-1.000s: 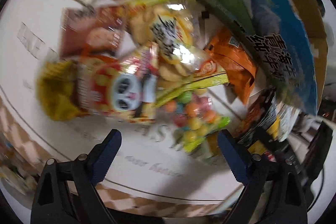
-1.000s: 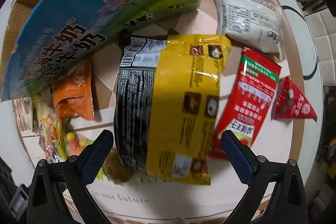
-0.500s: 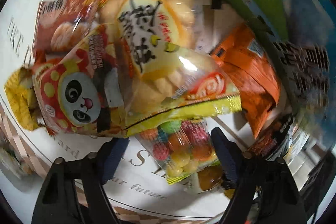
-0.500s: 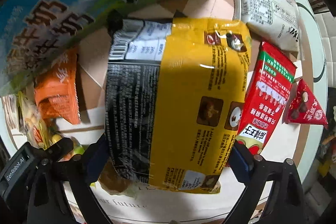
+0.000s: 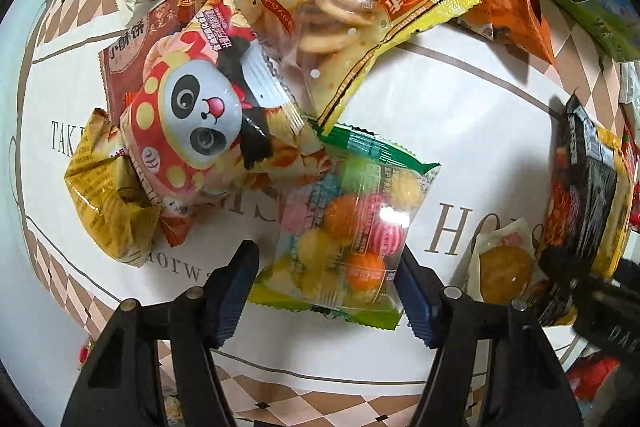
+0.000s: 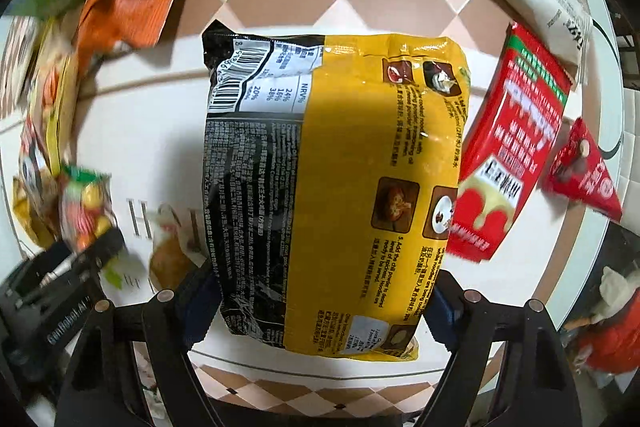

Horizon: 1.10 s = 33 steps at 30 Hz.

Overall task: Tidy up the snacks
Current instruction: 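Grasp the candy-ball bag with the left tool while the right tool grasps the yellow-black noodle bag, then carry both bags into the box and open both tools to release them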

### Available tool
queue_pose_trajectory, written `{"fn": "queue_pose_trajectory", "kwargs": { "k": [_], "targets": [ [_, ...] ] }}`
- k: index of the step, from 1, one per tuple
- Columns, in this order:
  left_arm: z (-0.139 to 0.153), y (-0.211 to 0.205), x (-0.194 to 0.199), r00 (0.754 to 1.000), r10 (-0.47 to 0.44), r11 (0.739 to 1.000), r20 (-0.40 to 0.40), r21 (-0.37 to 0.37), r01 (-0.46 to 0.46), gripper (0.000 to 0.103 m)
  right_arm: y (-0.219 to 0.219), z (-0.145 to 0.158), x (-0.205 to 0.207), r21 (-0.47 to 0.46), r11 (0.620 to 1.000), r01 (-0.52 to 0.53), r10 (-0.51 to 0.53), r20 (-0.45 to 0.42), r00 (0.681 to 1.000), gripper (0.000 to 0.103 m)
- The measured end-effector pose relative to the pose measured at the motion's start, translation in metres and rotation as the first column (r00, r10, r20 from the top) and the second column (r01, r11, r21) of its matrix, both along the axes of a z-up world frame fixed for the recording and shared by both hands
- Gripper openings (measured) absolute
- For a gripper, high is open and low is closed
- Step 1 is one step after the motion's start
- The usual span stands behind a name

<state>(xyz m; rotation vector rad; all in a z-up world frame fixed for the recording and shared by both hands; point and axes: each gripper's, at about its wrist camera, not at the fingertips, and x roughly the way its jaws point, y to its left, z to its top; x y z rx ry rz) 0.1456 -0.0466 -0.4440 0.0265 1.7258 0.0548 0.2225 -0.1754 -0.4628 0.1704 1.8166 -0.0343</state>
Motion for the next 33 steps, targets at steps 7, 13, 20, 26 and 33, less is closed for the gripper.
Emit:
{"fn": "queue_pose_trajectory", "kwargs": {
  "k": [7, 13, 20, 26, 33],
  "targets": [
    [0.025, -0.002, 0.026, 0.998, -0.021, 1.0, 0.064, -0.02, 0.023, 0.057, 0.009, -0.011, -0.01, -0.035, 0.997, 0.068, -0.067, 0.03, 0.997, 0.09],
    [0.049, -0.011, 0.03, 0.992, -0.074, 0.997, 0.105, -0.007, 0.075, 0.048, 0.0, -0.021, -0.015, -0.07, 0.994, 0.082, -0.076, 0.075, 0.994, 0.088],
    [0.083, 0.003, 0.002, 0.987, -0.095, 0.994, 0.132, -0.042, 0.102, 0.047, 0.015, 0.0, -0.05, -0.051, 0.989, 0.137, -0.128, 0.146, 0.981, 0.087],
    [0.14, 0.01, -0.011, 0.969, -0.134, 0.986, 0.209, -0.069, 0.151, 0.046, 0.019, 0.038, -0.074, -0.01, 0.985, 0.17, -0.163, 0.232, 0.959, 0.087],
    [0.214, 0.027, -0.007, 0.929, -0.15, 0.975, 0.339, -0.104, 0.196, 0.046, 0.019, 0.1, -0.094, 0.041, 0.982, 0.183, -0.186, 0.338, 0.923, 0.087]
  ]
}}
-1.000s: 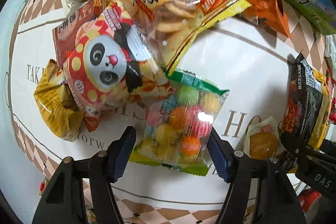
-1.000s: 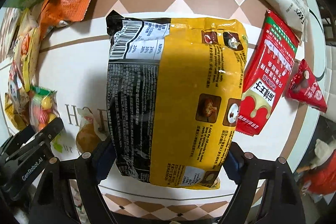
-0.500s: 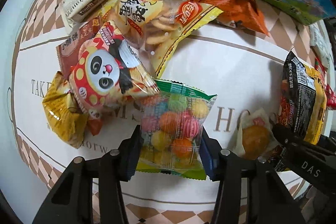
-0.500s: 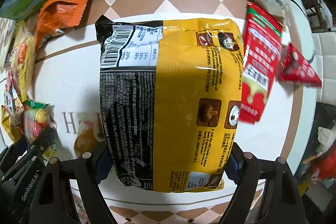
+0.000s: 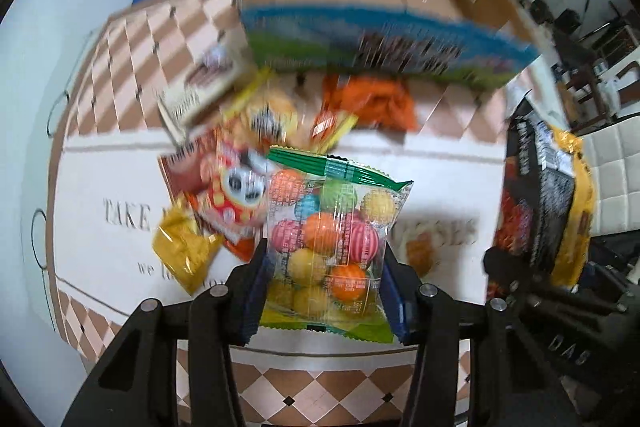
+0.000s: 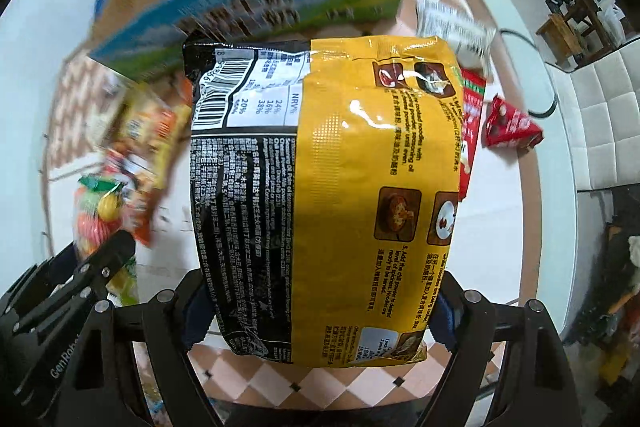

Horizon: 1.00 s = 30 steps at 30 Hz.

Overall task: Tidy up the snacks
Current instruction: 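Carry both bags into the box and open both tools to release them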

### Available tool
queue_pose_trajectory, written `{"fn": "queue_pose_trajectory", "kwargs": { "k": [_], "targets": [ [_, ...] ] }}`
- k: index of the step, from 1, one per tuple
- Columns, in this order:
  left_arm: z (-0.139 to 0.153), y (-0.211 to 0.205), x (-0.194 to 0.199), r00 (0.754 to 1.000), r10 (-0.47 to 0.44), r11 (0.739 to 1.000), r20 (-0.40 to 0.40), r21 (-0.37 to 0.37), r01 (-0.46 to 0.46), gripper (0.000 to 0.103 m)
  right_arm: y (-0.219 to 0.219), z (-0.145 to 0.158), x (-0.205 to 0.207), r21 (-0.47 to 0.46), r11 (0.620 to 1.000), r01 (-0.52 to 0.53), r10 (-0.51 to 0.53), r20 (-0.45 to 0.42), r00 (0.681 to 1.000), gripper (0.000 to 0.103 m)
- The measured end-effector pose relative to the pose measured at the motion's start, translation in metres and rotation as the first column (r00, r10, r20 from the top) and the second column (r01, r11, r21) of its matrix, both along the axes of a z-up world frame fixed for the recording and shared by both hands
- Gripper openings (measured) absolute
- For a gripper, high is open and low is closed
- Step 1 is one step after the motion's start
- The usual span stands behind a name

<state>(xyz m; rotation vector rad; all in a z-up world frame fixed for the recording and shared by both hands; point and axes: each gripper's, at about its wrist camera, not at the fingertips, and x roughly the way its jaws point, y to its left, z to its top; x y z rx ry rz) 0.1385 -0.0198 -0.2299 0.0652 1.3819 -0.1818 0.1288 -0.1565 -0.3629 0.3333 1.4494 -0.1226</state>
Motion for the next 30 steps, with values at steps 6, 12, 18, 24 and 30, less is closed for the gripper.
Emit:
{"fn": "queue_pose_trajectory", "kwargs": {
  "k": [6, 12, 18, 24, 30],
  "targets": [
    [0.046, -0.006, 0.038, 0.997, -0.008, 0.999, 0.076, -0.051, 0.012, 0.046, -0.012, 0.075, 0.013, 0.028, 1.0, -0.004, 0.001, 0.092, 0.996, 0.087],
    [0.071, -0.025, 0.097, 0.994, 0.002, 0.998, 0.111, -0.056, 0.004, 0.046, -0.024, 0.115, 0.06, 0.032, 0.999, -0.028, 0.023, 0.153, 0.988, 0.087],
    [0.072, -0.039, 0.169, 0.996, 0.022, 0.999, 0.091, -0.048, -0.018, 0.046, -0.05, 0.12, 0.132, 0.015, 0.999, -0.047, 0.044, 0.171, 0.984, 0.087],
    [0.042, -0.045, 0.248, 0.998, 0.056, 0.997, 0.008, -0.059, -0.055, 0.046, -0.061, 0.108, 0.209, -0.006, 0.996, -0.088, 0.088, 0.157, 0.984, 0.087],
    [-0.005, -0.046, 0.316, 0.99, 0.093, 0.991, -0.103, -0.091, -0.102, 0.046, -0.071, 0.071, 0.289, 0.005, 0.994, -0.11, 0.109, 0.085, 0.99, 0.087]
  ]
}}
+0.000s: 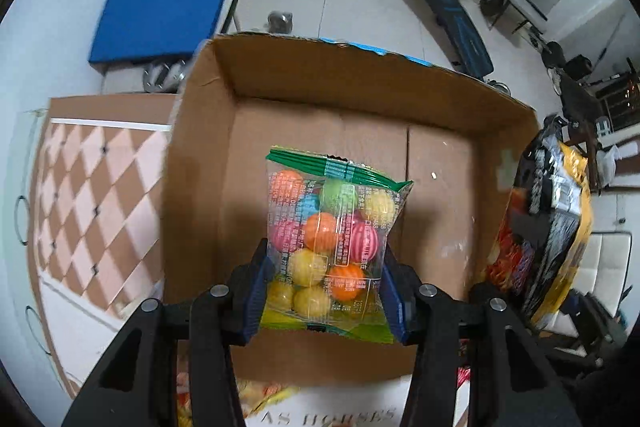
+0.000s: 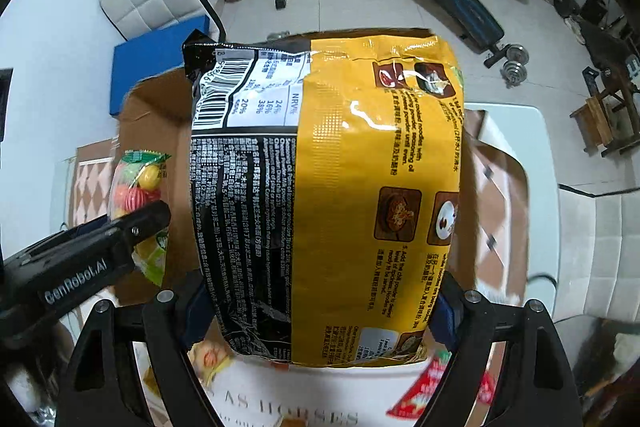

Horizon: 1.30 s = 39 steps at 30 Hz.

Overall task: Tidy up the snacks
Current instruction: 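Carry both bags into the box and open both tools to release them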

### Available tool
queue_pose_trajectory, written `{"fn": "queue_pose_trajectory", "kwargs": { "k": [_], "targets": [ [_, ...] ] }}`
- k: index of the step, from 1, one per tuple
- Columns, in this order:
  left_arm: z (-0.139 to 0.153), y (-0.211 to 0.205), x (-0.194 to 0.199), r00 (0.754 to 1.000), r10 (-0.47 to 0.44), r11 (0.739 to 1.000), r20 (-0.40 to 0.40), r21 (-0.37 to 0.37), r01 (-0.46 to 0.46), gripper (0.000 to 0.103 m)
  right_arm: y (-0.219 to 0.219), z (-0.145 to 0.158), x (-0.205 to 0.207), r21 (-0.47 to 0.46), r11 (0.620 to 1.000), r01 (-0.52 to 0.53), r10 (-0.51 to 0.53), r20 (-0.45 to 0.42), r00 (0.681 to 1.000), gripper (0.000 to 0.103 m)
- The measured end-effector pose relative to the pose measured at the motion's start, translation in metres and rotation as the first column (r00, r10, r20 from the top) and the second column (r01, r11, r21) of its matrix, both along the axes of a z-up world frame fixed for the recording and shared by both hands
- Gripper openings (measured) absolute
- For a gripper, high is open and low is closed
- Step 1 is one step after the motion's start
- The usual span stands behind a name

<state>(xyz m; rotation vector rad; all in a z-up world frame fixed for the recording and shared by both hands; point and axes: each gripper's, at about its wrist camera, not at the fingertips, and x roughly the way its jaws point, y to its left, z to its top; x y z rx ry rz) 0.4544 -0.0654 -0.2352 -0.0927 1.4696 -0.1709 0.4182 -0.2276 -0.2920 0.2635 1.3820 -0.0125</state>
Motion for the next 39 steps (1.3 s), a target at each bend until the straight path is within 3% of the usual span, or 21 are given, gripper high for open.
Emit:
{"fn": "queue_pose_trajectory", "kwargs": {
  "k": [3, 8, 15, 16, 20, 22, 29, 39],
  "targets": [
    [-0.026, -0.001, 0.026, 0.998, 0.014, 1.0, -0.055, -0.017, -0.015, 0.046, -0.003, -0.032, 0.03, 0.013, 1.0, -0.013, 0.014, -0.064, 0.998, 0.087],
    [-0.066, -0.007, 0.051, 0.994, -0.005, 1.0, -0.11, 0.016, 0.006, 0.046, -0.009, -0.082, 0.062, -0.004, 1.0, -0.028, 0.027, -0.152, 0.988, 0.087],
    [-0.087, -0.018, 0.051, 0.992, -0.04, 0.998, -0.123, 0.05, 0.046, 0.047, -0.017, -0.117, 0.085, -0.004, 0.999, -0.032, 0.03, -0.227, 0.973, 0.088],
    [-0.088, -0.018, 0.05, 0.992, -0.037, 0.998, -0.125, 0.051, 0.044, 0.048, -0.007, -0.116, 0.089, -0.012, 0.999, -0.04, 0.036, -0.237, 0.971, 0.088],
    [-0.082, -0.016, 0.044, 0.995, -0.04, 0.997, -0.093, 0.055, 0.045, 0.079, 0.001, -0.112, 0.088, -0.028, 0.998, -0.048, 0.04, -0.226, 0.973, 0.093],
    [-0.074, -0.015, 0.042, 0.997, -0.04, 0.997, -0.069, 0.057, 0.044, 0.087, 0.001, -0.108, 0.088, -0.038, 0.998, -0.056, 0.047, -0.213, 0.976, 0.097],
    [-0.054, -0.002, 0.029, 0.999, -0.041, 0.997, -0.022, 0.068, 0.042, 0.088, -0.001, -0.086, 0.085, -0.059, 0.997, -0.056, 0.045, -0.174, 0.984, 0.099],
    [0.003, 0.001, -0.002, 0.993, -0.031, 0.995, 0.115, 0.097, 0.019, 0.088, 0.001, -0.032, 0.019, -0.062, 0.997, -0.045, 0.041, -0.067, 0.997, 0.099]
  ]
}}
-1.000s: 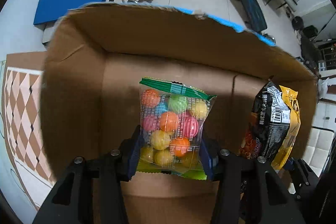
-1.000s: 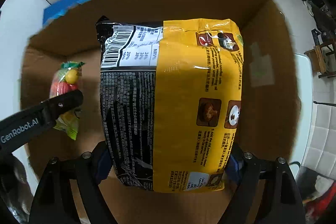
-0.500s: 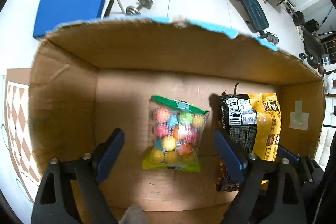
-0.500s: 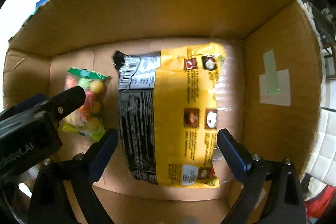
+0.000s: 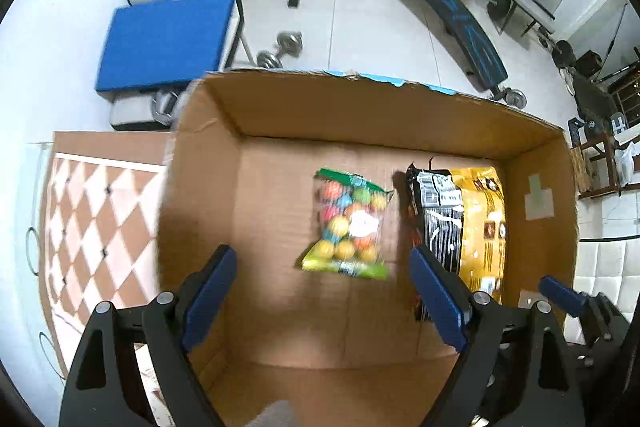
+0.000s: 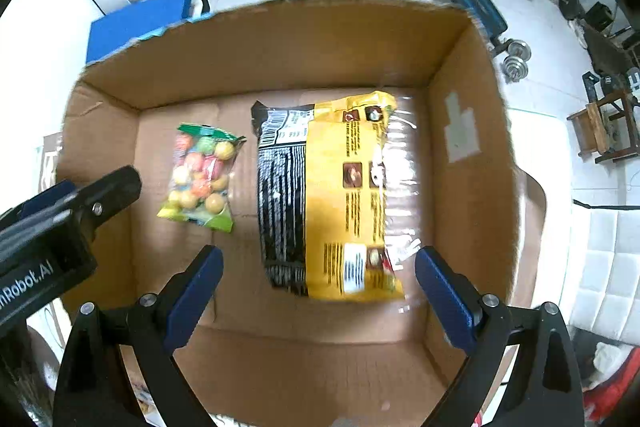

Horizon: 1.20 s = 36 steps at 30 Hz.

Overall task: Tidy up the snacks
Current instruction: 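Carry both bags into the box and open both tools to release them, then grasp the wrapped round cake with the left tool while the right tool grasps the red sauce packet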

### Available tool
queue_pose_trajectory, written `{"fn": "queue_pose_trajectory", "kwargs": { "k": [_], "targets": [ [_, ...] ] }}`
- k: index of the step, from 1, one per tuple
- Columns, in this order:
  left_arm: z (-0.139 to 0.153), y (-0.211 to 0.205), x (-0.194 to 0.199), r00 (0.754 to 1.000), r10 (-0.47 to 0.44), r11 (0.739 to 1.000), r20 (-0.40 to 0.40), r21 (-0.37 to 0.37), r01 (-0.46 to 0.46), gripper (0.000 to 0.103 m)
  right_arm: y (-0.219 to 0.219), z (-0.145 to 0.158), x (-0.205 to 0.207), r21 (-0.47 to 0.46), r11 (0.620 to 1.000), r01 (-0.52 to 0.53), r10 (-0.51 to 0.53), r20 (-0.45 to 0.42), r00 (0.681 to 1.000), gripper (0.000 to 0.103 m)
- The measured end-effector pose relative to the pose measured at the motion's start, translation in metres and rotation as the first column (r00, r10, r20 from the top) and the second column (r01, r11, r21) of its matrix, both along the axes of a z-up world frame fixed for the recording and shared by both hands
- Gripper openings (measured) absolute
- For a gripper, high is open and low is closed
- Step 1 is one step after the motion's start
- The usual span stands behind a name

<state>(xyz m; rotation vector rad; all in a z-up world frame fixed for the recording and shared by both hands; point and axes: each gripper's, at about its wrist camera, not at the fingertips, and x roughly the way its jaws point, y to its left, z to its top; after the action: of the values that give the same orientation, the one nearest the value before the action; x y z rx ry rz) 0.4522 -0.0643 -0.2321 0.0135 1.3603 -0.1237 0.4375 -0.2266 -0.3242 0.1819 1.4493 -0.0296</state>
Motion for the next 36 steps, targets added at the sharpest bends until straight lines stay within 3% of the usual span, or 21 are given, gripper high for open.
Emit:
{"fn": "queue_pose_trajectory", "kwargs": {
  "k": [5, 13, 24, 25, 27, 32, 36],
  "targets": [
    [0.029, -0.002, -0.036, 0.997, -0.011, 1.0, 0.079, 0.025, 0.009, 0.088, -0.009, 0.034, -0.055, -0.02, 1.0, 0.009, -0.007, 0.07, 0.998, 0.099],
    [0.078, 0.005, -0.094, 0.98, -0.03, 0.999, 0.198, 0.04, 0.022, 0.088, -0.004, 0.092, -0.098, -0.048, 0.999, 0.014, -0.006, 0.159, 0.987, 0.099],
    [0.118, 0.013, -0.149, 0.962, -0.041, 0.999, 0.271, 0.01, 0.039, 0.088, 0.008, 0.145, -0.161, -0.037, 0.998, 0.046, -0.036, 0.232, 0.972, 0.099],
    [0.119, 0.014, -0.152, 0.962, -0.045, 0.999, 0.269, 0.003, 0.046, 0.088, 0.007, 0.147, -0.167, -0.028, 0.998, 0.052, -0.044, 0.23, 0.972, 0.099],
    [0.119, 0.015, -0.158, 0.964, -0.047, 0.998, 0.26, -0.019, 0.054, 0.102, 0.004, 0.146, -0.175, 0.0, 0.998, 0.061, -0.06, 0.214, 0.975, 0.101],
    [0.102, 0.022, -0.176, 0.972, -0.025, 0.999, 0.236, -0.037, 0.034, 0.102, -0.013, 0.116, -0.203, 0.041, 0.993, 0.113, -0.118, 0.138, 0.983, 0.102],
    [0.063, 0.028, -0.191, 0.987, -0.015, 1.0, 0.159, -0.001, 0.015, 0.102, -0.037, 0.071, -0.228, 0.049, 0.98, 0.192, -0.194, 0.032, 0.981, 0.102]
  ]
}}
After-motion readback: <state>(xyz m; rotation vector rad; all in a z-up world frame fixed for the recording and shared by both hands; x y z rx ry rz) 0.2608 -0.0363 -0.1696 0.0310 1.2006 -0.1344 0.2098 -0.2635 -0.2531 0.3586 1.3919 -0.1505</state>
